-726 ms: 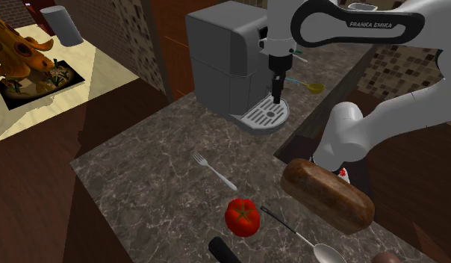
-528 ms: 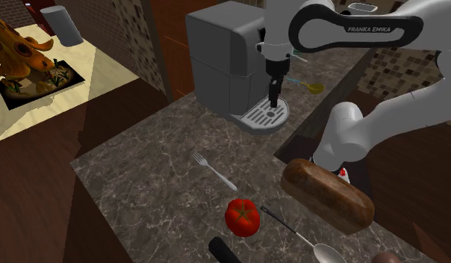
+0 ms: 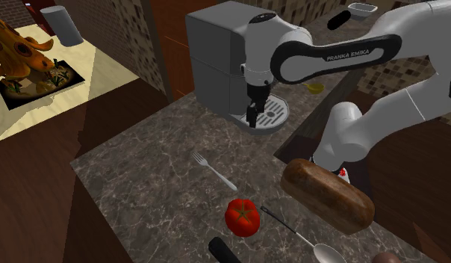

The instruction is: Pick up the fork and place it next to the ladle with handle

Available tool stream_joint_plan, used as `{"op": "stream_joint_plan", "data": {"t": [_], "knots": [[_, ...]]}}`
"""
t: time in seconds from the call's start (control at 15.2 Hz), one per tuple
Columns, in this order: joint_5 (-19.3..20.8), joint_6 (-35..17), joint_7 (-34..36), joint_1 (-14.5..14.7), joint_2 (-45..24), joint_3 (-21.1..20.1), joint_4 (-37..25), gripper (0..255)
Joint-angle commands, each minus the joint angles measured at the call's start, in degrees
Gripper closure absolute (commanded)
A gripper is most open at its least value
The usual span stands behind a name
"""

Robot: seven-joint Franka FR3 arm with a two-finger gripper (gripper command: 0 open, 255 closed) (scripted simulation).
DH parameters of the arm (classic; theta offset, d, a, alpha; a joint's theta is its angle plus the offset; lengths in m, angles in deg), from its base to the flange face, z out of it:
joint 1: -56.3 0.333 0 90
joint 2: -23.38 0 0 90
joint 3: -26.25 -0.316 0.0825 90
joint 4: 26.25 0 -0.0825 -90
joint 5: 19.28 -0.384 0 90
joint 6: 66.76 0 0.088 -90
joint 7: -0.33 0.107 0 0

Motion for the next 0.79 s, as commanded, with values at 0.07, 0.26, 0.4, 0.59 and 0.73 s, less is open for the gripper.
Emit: {"op": "stream_joint_plan", "data": {"t": [0.07, 0.26, 0.4, 0.59, 0.73], "knots": [[-1.79, -6.33, 5.08, 0.41, -3.79, -3.42, 0.78, 0], [-2.70, -12.31, 9.96, 0.47, -8.71, -6.65, 0.26, 0], [-2.81, -16.17, 13.33, 0.31, -12.39, -8.75, -0.58, 0], [-2.03, -21.63, 18.69, -0.21, -18.40, -11.80, -2.57, 0], [-0.77, -24.97, 22.55, -0.72, -22.68, -13.71, -4.36, 0]]}}
